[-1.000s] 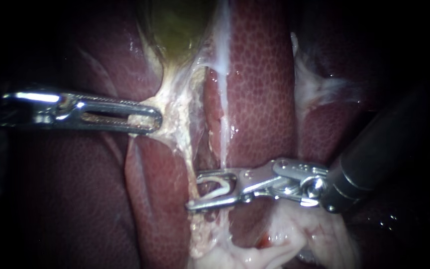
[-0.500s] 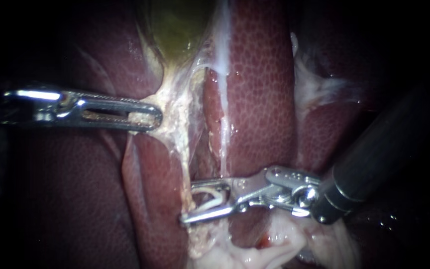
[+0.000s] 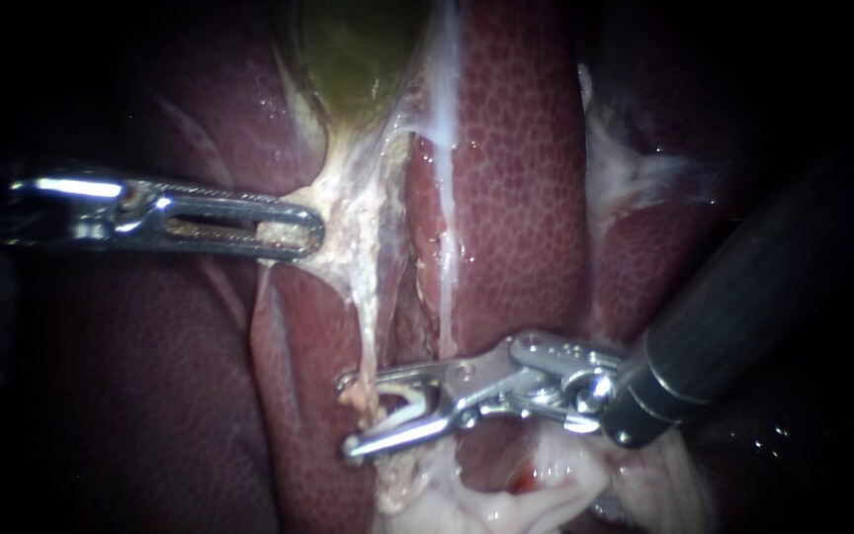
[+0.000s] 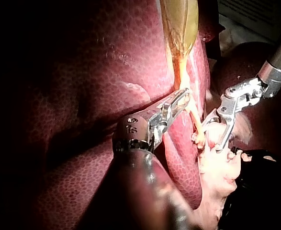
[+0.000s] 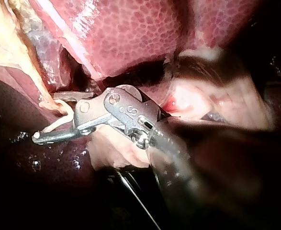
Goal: Clipping first clip left tube
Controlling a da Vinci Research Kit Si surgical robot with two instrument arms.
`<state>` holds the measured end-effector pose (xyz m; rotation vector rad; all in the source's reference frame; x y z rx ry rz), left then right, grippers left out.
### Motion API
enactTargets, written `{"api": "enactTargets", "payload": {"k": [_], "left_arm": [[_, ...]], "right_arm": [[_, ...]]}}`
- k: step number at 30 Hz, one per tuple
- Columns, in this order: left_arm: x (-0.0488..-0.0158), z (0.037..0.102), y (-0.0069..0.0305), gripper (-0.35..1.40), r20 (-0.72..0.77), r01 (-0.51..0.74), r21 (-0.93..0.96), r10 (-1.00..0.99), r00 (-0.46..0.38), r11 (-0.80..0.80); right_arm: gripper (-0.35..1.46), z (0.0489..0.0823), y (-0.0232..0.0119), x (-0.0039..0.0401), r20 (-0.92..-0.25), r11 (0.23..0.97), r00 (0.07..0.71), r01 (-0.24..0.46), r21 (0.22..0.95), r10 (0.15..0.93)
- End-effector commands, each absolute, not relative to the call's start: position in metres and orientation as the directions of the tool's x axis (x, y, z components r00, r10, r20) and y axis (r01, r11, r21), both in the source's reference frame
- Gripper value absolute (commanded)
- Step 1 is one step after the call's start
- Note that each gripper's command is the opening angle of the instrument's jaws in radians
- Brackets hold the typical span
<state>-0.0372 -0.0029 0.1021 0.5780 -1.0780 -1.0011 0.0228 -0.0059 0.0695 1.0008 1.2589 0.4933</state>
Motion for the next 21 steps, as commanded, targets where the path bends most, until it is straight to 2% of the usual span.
{"api": "enactTargets", "payload": {"k": [1,21], "left_arm": [[-0.0372,0.1022,-0.0029,-0.35,0.448,0.382,0.802,-0.885,0.125,0.46],[-0.0374,0.1021,-0.0029,-0.35,0.448,0.383,0.801,-0.885,0.124,0.459]], "right_arm": [[0.5,0.0696,-0.006,0.0228,-0.55,0.511,0.283,0.202,0.835,0.786],[0.43,0.0711,-0.0068,0.0238,-0.556,0.52,0.283,0.199,0.831,0.781]]}}
